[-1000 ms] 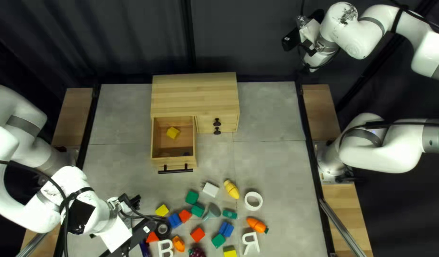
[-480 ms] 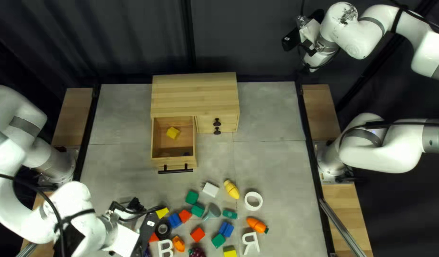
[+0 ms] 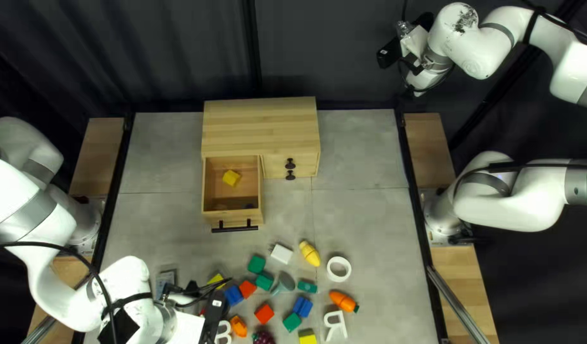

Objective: Open drawers and place objects into drawer and close

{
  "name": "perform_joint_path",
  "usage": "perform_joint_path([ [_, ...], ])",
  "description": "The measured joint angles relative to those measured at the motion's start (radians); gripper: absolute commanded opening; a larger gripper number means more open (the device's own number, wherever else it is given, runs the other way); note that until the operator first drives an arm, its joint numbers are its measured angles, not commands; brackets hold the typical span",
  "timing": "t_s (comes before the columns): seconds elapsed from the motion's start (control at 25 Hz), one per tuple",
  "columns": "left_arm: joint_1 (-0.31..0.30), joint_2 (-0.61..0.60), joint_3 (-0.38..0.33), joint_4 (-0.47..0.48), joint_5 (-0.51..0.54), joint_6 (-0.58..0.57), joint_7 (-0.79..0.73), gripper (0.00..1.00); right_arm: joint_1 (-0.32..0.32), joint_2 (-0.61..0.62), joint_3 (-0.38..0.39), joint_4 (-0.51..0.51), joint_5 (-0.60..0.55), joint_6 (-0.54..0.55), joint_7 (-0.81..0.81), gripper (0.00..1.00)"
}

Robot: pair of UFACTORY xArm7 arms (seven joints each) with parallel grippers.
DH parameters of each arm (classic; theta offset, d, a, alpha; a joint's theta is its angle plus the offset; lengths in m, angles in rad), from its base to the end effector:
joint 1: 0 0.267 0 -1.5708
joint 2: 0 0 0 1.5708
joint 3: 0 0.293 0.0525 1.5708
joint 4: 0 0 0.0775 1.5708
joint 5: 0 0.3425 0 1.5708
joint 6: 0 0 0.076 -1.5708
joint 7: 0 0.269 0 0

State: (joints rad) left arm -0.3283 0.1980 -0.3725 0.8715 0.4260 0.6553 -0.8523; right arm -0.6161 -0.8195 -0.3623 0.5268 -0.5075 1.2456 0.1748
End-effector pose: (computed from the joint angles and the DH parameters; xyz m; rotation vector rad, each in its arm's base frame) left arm 0.3827 -0.2814 0.0665 -3.0114 0.2639 -0.2507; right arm 0.1000 -0.2847 0.2346 2.6078 -1.2732 0.0031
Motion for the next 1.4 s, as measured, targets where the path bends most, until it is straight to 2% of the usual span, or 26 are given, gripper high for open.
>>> perform_joint_path([
  [0.2, -0.005, 0.027, 0.021, 0.022, 0.011, 0.002, -0.080, 1.00, 0.000, 0.000, 0.000, 0.000, 0.000, 0.000, 0.000, 1.00],
  [0.44, 0.004, 0.062, 0.035, 0.053, -0.028, 0.027, -0.132, 1.00, 0.000, 0.000, 0.000, 0.000, 0.000, 0.000, 0.000, 1.00],
  [1.0, 0.014, 0.106, 0.026, 0.080, -0.084, 0.075, -0.112, 1.00, 0.000, 0.000, 0.000, 0.000, 0.000, 0.000, 0.000, 1.00],
  [1.08, 0.017, 0.108, 0.025, 0.076, -0.086, 0.065, -0.108, 0.96, 0.000, 0.000, 0.000, 0.000, 0.000, 0.000, 0.000, 1.00],
  [1.12, 0.018, 0.109, 0.025, 0.074, -0.087, 0.059, -0.106, 0.90, 0.000, 0.000, 0.000, 0.000, 0.000, 0.000, 0.000, 1.00],
  [1.2, 0.022, 0.112, 0.025, 0.069, -0.089, 0.046, -0.102, 0.86, 0.000, 0.000, 0.000, 0.000, 0.000, 0.000, 0.000, 1.00],
  [1.24, 0.023, 0.112, 0.025, 0.065, -0.089, 0.040, -0.101, 0.79, 0.000, 0.000, 0.000, 0.000, 0.000, 0.000, 0.000, 1.00],
  [1.28, 0.025, 0.112, 0.025, 0.062, -0.090, 0.033, -0.100, 0.79, 0.000, 0.000, 0.000, 0.000, 0.000, 0.000, 0.000, 1.00],
  [1.32, 0.026, 0.112, 0.025, 0.057, -0.091, 0.025, -0.100, 0.42, 0.000, 0.000, 0.000, 0.000, 0.000, 0.000, 0.000, 1.00],
  [1.4, 0.028, 0.112, 0.025, 0.053, -0.092, 0.016, -0.099, 0.08, 0.000, 0.000, 0.000, 0.000, 0.000, 0.000, 0.000, 1.00],
])
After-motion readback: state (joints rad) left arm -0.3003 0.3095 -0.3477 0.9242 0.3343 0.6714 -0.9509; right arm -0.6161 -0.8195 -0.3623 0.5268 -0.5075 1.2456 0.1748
